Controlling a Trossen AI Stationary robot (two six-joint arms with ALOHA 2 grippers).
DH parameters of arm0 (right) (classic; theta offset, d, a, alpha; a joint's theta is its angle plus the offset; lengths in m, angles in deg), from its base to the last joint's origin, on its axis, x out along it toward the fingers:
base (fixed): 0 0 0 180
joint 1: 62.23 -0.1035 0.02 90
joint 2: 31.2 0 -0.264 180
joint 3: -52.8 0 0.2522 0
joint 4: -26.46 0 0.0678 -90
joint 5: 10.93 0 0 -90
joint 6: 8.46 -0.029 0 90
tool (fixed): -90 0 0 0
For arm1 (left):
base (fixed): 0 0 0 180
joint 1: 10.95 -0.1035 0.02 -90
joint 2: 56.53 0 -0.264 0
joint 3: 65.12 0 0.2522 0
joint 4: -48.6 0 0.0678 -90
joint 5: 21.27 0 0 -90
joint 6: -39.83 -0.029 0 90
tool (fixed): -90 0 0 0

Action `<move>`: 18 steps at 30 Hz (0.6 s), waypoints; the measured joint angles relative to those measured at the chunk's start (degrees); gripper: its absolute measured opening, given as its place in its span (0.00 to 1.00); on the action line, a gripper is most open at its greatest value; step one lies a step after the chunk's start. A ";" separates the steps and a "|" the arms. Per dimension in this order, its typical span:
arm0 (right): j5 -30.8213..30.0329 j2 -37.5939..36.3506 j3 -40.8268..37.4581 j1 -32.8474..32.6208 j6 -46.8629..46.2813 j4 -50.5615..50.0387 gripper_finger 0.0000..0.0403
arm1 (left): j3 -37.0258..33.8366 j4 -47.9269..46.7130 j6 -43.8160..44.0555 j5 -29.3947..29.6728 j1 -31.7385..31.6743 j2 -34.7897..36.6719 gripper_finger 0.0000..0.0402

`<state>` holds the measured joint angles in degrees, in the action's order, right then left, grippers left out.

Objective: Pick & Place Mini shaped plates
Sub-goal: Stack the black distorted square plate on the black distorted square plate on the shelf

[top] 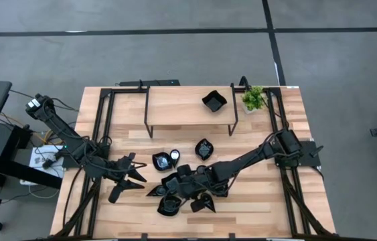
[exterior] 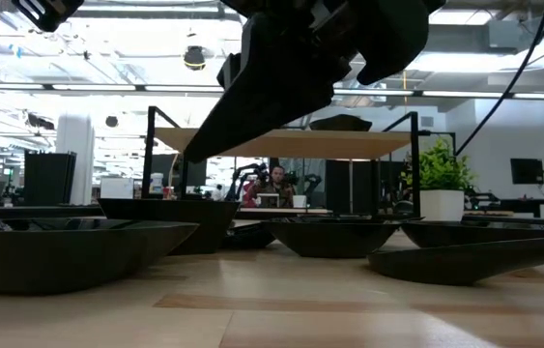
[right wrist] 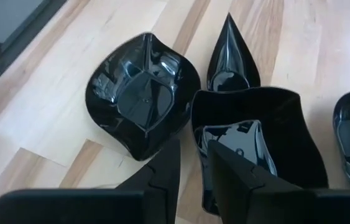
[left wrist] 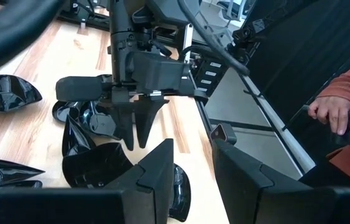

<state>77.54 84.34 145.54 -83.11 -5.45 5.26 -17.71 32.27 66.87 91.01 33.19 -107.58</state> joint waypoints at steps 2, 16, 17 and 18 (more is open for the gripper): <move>0.01 0.00 0.00 0.00 0.00 -0.23 0.19 | 0.00 0.04 0.00 0.00 0.00 0.00 0.28; 0.01 0.00 0.04 -0.01 0.14 -2.12 0.19 | -0.02 0.08 -0.01 0.00 0.00 -0.02 0.28; 0.01 0.00 0.04 0.04 0.17 -2.63 0.19 | -0.02 0.09 -0.01 0.00 0.00 0.00 0.28; 0.01 0.00 0.04 0.09 0.16 -3.11 0.19 | -0.01 0.11 0.00 0.00 0.00 0.00 0.28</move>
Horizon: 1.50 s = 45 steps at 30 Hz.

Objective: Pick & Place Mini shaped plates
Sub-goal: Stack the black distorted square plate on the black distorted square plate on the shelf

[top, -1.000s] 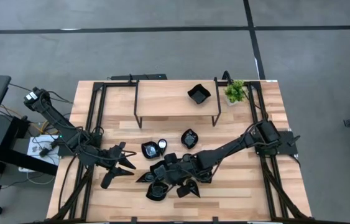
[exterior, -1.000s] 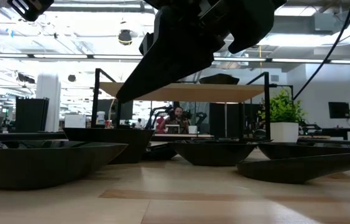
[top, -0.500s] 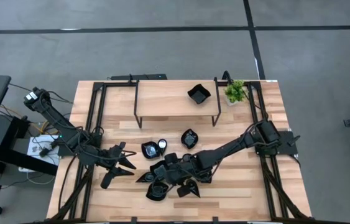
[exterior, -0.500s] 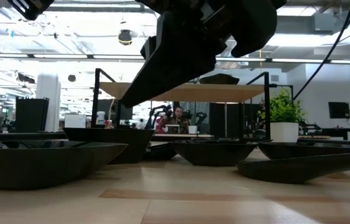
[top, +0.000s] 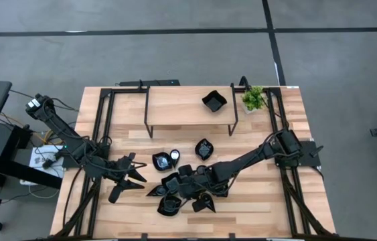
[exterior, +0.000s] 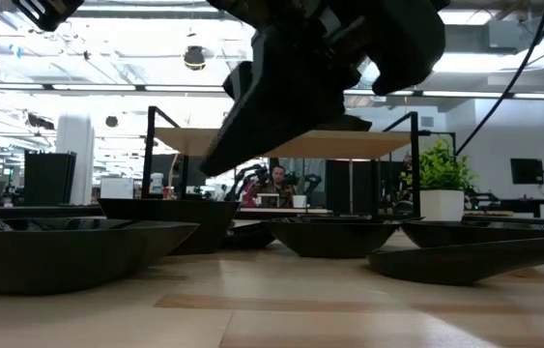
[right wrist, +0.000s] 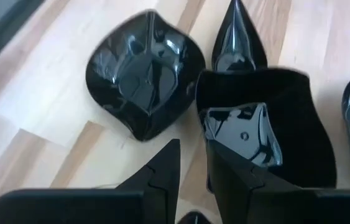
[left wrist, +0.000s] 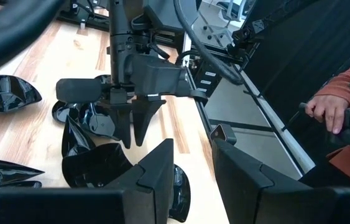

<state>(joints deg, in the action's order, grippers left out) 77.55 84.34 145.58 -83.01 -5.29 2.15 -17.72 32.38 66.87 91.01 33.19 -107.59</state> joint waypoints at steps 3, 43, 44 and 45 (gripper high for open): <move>0.00 0.02 -0.01 0.18 -0.01 -0.27 0.19 | -0.01 0.00 0.00 0.00 0.00 -0.01 0.28; -0.03 0.02 -0.01 0.81 -0.21 3.66 0.19 | 0.01 0.37 -1.27 0.00 0.00 -0.01 0.28; -0.02 0.02 -0.01 0.76 -0.20 3.74 0.19 | 0.00 0.39 -1.27 0.00 0.00 0.01 0.28; 0.00 0.02 -0.01 0.74 -0.20 3.61 0.19 | -0.01 0.39 -1.29 0.00 0.00 -0.01 0.28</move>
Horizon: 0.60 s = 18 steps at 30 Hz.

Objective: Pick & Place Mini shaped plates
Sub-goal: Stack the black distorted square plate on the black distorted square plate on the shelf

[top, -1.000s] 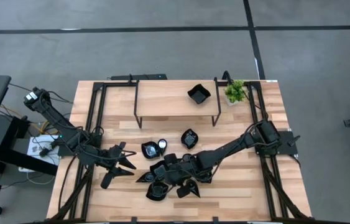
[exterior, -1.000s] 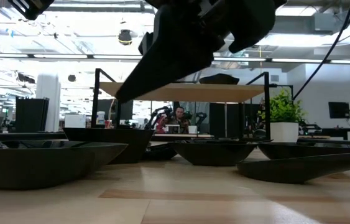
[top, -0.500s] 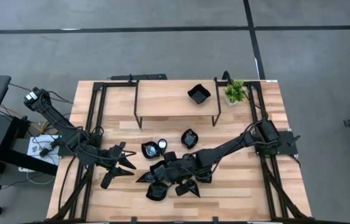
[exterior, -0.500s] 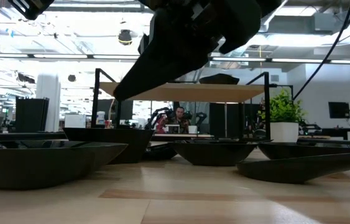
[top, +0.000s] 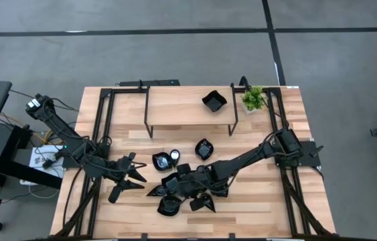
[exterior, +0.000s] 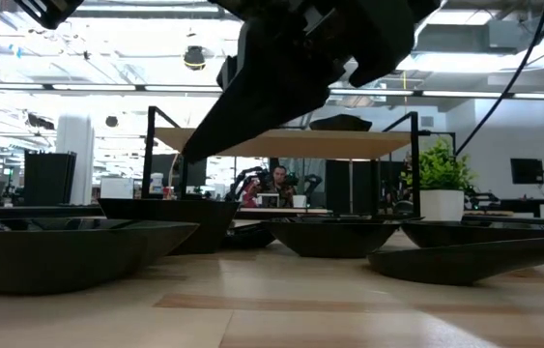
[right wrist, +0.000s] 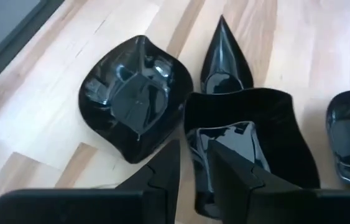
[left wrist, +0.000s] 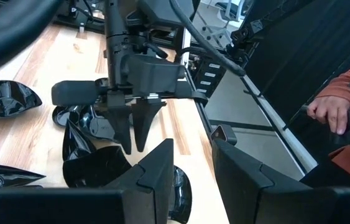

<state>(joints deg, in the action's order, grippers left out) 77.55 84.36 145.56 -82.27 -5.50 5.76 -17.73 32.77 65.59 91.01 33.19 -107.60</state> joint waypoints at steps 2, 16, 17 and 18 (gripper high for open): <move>0.00 0.00 0.00 0.00 0.00 -0.48 0.19 | 0.02 0.00 0.01 0.00 0.00 0.02 0.28; -0.13 0.00 0.00 -0.13 -0.46 1.49 0.19 | 0.01 0.11 0.00 0.00 0.00 0.01 0.28; -0.13 0.00 0.00 -0.03 -0.46 0.67 0.19 | 0.01 0.11 0.01 0.00 0.01 0.01 0.28; -0.13 0.02 -0.02 -0.04 -0.50 0.07 0.19 | 0.02 0.13 0.00 0.00 0.00 0.02 0.28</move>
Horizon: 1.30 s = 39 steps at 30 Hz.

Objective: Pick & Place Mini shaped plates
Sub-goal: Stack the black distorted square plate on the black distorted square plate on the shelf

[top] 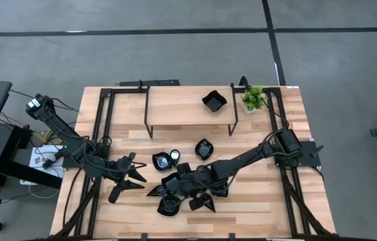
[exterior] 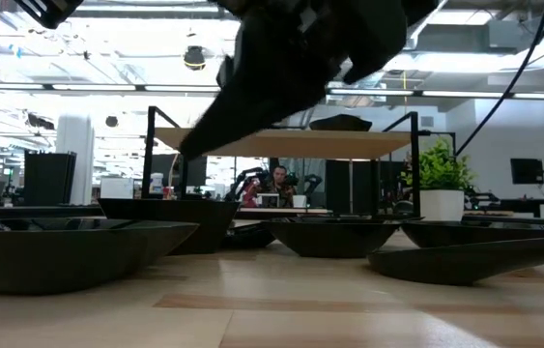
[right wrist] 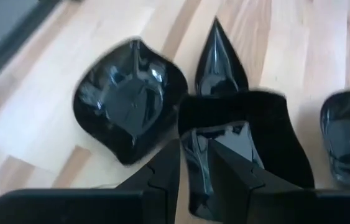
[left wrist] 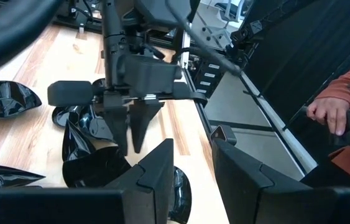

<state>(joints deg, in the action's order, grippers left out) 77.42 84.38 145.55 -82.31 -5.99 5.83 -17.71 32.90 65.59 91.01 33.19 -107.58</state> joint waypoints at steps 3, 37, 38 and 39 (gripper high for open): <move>-0.13 0.07 -0.05 0.00 0.01 0.90 0.19 | -0.01 0.08 0.01 0.00 0.01 -0.01 0.28; -1.38 2.30 -0.95 -0.05 -0.55 5.98 0.19 | 0.00 0.99 0.02 -0.02 0.11 0.00 0.28; -1.38 2.30 -0.95 0.06 -0.42 5.99 0.19 | 0.00 0.98 0.02 -0.02 0.11 0.00 0.28; -1.38 2.30 -0.95 0.07 -0.40 5.97 0.19 | -0.01 0.98 0.02 -0.02 0.11 0.00 0.28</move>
<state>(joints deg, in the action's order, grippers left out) 76.04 86.68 144.60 -82.24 -6.39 11.81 -17.72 33.88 65.61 90.99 33.30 -107.58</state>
